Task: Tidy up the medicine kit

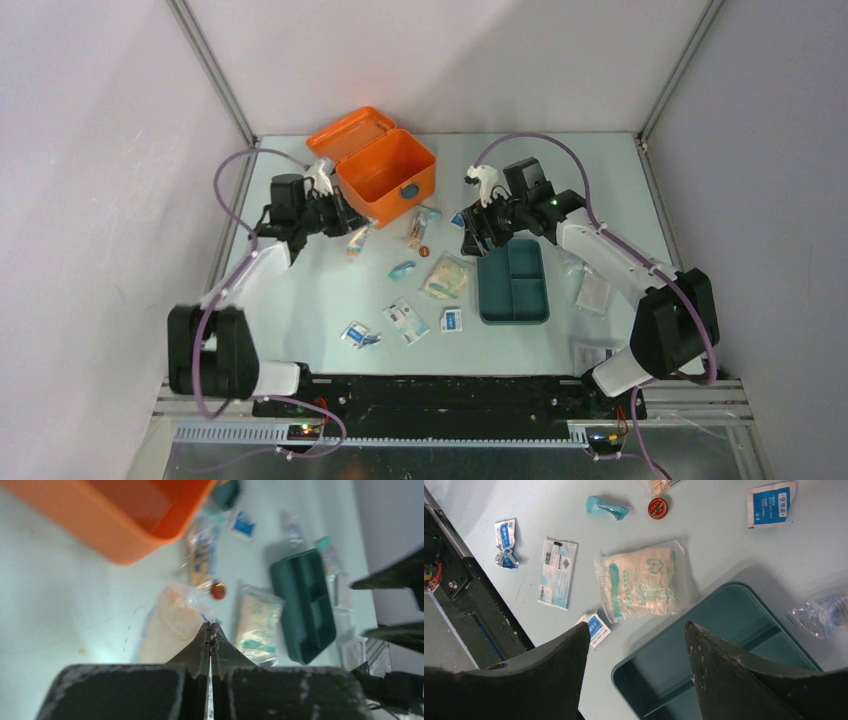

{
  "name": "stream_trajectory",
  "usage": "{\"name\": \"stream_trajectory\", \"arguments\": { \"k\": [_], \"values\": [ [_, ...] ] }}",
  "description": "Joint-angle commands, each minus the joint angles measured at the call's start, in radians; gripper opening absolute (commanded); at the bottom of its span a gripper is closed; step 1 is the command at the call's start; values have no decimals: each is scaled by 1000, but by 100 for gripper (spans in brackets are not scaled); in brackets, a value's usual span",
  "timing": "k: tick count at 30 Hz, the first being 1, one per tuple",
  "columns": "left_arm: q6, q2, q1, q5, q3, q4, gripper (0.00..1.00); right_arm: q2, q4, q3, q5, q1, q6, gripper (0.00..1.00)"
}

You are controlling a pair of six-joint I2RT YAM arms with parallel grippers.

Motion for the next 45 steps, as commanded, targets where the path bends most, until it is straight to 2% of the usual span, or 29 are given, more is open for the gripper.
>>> {"name": "stream_trajectory", "arguments": {
  "k": [1, 3, 7, 12, 15, 18, 21, 25, 31, 35, 38, 40, 45],
  "values": [
    [58, -128, -12, 165, 70, -5, 0, -87, -52, 12, 32, -13, -45, 75],
    [33, -124, -20, 204, 124, -1, 0, -97, -55, 13, 35, -28, -46, 75],
    [-27, -68, -42, 194, 270, 33, 0, -112, -43, 13, 38, -42, -35, 75],
    [-255, 44, -44, -87, 433, 103, 0, -108, -42, 12, 54, -45, -30, 75],
    [-459, 148, -48, -175, 493, 189, 0, -104, -43, 12, 55, -52, -28, 75],
    [-552, 247, -60, -245, 550, 210, 0, -98, -40, 12, 55, -57, -27, 75],
    [-579, 299, -72, -298, 585, 217, 0, -95, -41, 12, 57, -63, -29, 75],
    [-558, 341, -85, -395, 602, 189, 0, -84, -42, 12, 55, -64, -31, 76],
    [-503, 367, -102, -463, 575, 177, 0, -59, -39, 13, 57, -64, -32, 76],
    [-439, 338, -107, -498, 521, 159, 0, -57, -47, 12, 60, -63, -36, 76],
    [-337, 327, -111, -490, 520, 146, 0, -57, -51, 12, 57, -65, -40, 76],
    [-246, 335, -116, -468, 556, 113, 5, -54, -51, 12, 51, -64, -40, 76],
    [-59, 330, -121, -413, 598, 24, 31, -53, -47, 13, 40, -60, -43, 77]
  ]
}}
